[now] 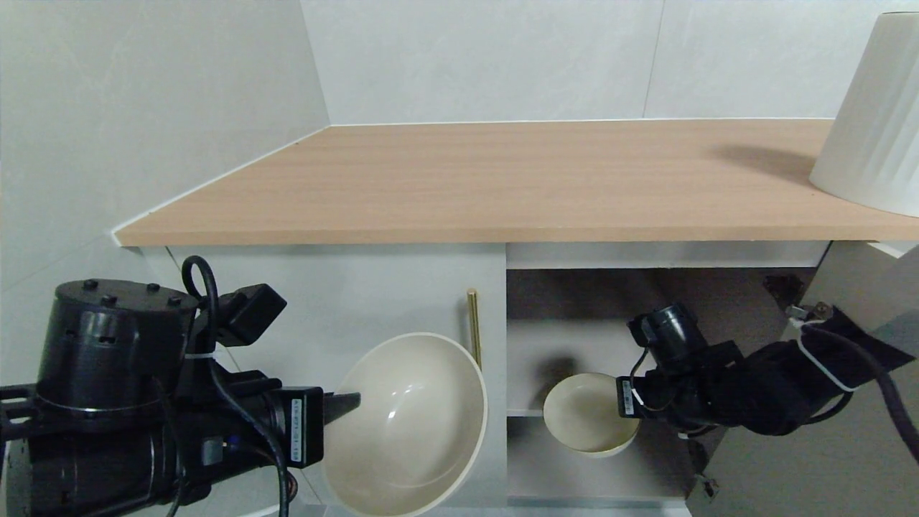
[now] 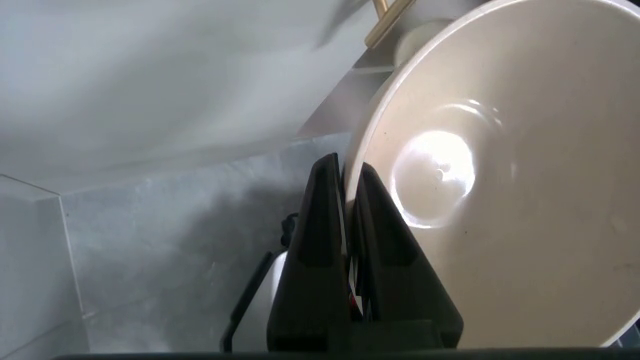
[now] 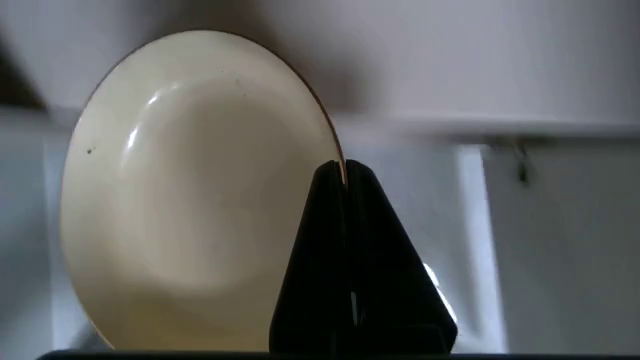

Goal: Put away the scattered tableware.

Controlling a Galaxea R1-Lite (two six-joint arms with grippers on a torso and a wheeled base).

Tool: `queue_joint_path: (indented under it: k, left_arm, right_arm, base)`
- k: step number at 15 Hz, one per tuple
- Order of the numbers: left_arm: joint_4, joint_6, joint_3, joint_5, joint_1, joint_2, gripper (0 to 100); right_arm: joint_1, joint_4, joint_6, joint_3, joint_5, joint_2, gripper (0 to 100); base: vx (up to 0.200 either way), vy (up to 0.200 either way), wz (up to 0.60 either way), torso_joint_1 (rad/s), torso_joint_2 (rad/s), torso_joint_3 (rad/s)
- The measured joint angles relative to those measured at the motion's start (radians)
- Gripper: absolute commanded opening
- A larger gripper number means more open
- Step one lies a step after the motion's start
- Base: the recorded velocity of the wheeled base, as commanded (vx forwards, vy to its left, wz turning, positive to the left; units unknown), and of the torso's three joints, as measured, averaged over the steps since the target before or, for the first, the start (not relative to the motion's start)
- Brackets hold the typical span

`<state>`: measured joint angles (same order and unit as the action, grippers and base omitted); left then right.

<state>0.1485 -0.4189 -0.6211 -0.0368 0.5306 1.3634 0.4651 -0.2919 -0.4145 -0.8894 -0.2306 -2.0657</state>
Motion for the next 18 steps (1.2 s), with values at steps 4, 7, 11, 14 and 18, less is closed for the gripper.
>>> queue_joint_path:
  k: [4, 7, 11, 14, 18]
  left_arm:
    - [0.000, 0.000, 0.000, 0.000, 0.000, 0.000, 0]
    - [0.000, 0.000, 0.000, 0.000, 0.000, 0.000, 0]
    - [0.000, 0.000, 0.001, 0.000, 0.000, 0.004, 0]
    - [0.000, 0.000, 0.001, 0.000, 0.000, 0.008, 0]
    - [0.000, -0.001, 0.001, 0.000, 0.000, 0.009, 0]
  right_arm:
    - [-0.054, -0.147, -0.036, -0.041, -0.106, -0.130, 0]
    - [-0.087, -0.153, -0.061, -0.085, -0.130, -0.193, 0]
    - [-0.107, -0.153, -0.074, -0.121, -0.166, -0.235, 0]
    - [-0.117, -0.153, -0.097, -0.153, -0.224, -0.259, 0]
    - [-0.120, -0.154, -0.124, -0.183, -0.233, -0.277, 0]
  base:
    - [0.000, 0.000, 0.00, 0.000, 0.00, 0.000]
    - [0.000, 0.000, 0.00, 0.000, 0.00, 0.000]
    - [0.000, 0.000, 0.00, 0.000, 0.00, 0.000]
    - [0.000, 0.000, 0.00, 0.000, 0.00, 0.000]
    - [0.000, 0.000, 0.00, 0.000, 0.00, 0.000]
